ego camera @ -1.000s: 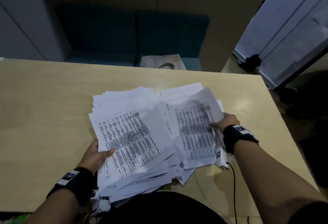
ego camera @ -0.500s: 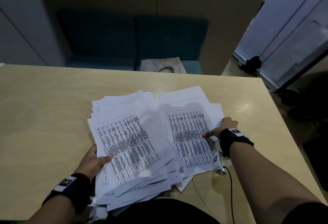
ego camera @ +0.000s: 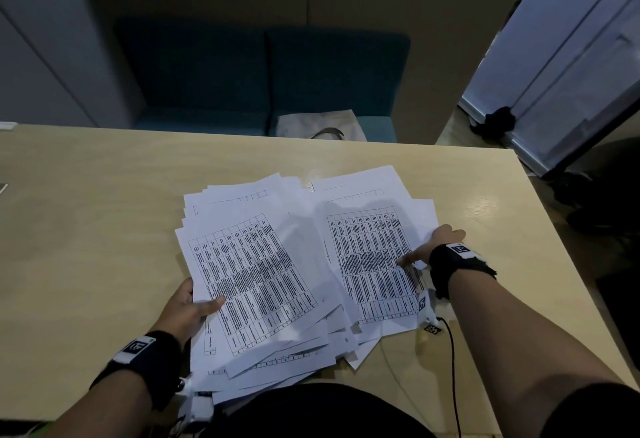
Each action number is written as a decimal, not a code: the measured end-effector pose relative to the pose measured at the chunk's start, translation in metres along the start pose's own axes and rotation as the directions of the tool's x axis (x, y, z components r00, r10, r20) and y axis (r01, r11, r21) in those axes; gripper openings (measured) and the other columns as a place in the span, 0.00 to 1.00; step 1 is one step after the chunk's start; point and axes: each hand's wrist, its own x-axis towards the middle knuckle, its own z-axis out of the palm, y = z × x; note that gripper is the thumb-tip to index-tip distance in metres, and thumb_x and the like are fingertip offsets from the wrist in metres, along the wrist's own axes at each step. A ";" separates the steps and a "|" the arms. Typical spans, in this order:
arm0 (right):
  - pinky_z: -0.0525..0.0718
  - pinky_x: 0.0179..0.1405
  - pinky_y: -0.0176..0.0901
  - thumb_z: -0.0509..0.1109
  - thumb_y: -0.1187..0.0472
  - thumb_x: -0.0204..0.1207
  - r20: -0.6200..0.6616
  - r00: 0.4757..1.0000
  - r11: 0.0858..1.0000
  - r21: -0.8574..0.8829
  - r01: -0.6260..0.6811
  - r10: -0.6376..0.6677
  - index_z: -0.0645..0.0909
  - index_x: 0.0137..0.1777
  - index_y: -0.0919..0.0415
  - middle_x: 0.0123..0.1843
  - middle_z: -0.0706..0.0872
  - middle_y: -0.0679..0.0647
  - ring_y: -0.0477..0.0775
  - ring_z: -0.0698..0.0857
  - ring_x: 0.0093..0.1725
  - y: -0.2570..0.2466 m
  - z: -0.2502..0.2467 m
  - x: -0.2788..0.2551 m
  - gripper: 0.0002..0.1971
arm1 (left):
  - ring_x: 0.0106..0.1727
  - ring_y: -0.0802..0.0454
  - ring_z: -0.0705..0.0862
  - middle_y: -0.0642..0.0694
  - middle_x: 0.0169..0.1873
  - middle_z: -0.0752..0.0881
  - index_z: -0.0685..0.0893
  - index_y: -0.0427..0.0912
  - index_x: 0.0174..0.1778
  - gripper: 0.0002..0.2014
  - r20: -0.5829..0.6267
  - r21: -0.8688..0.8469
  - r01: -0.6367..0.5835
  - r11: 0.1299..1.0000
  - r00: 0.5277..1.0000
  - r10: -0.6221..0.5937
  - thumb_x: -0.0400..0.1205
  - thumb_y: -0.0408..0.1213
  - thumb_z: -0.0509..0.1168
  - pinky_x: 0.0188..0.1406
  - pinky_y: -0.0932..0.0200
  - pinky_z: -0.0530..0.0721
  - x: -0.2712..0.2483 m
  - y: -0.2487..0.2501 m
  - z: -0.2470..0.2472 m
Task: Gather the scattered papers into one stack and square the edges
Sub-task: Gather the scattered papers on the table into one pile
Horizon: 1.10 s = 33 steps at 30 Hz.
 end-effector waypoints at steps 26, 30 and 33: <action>0.78 0.67 0.58 0.88 0.39 0.42 -0.098 0.941 0.944 0.031 0.329 -0.324 0.67 0.74 0.61 0.69 0.77 0.62 0.66 0.76 0.70 -0.054 -0.009 0.021 0.59 | 0.69 0.41 0.80 0.41 0.72 0.80 0.71 0.38 0.78 0.33 0.007 -0.013 -0.001 1.000 1.000 0.002 0.77 0.17 0.69 0.73 0.47 0.72 0.002 0.002 0.003; 0.79 0.65 0.59 0.89 0.40 0.41 -0.068 0.958 0.958 -0.087 0.272 -0.278 0.69 0.70 0.62 0.65 0.76 0.62 0.66 0.75 0.68 -0.071 -0.013 0.029 0.57 | 0.75 0.44 0.76 0.46 0.77 0.76 0.71 0.43 0.79 0.45 0.007 0.000 -0.010 1.000 1.000 0.010 0.66 0.34 0.84 0.76 0.45 0.70 0.005 0.003 0.001; 0.85 0.56 0.58 0.91 0.44 0.38 0.012 0.980 0.980 -0.023 0.200 -0.200 0.78 0.61 0.67 0.53 0.85 0.63 0.66 0.85 0.53 -0.078 -0.016 0.038 0.50 | 0.78 0.44 0.73 0.48 0.78 0.75 0.71 0.46 0.80 0.45 -0.013 0.046 -0.011 0.999 1.000 0.011 0.67 0.35 0.84 0.78 0.43 0.69 0.006 0.003 -0.002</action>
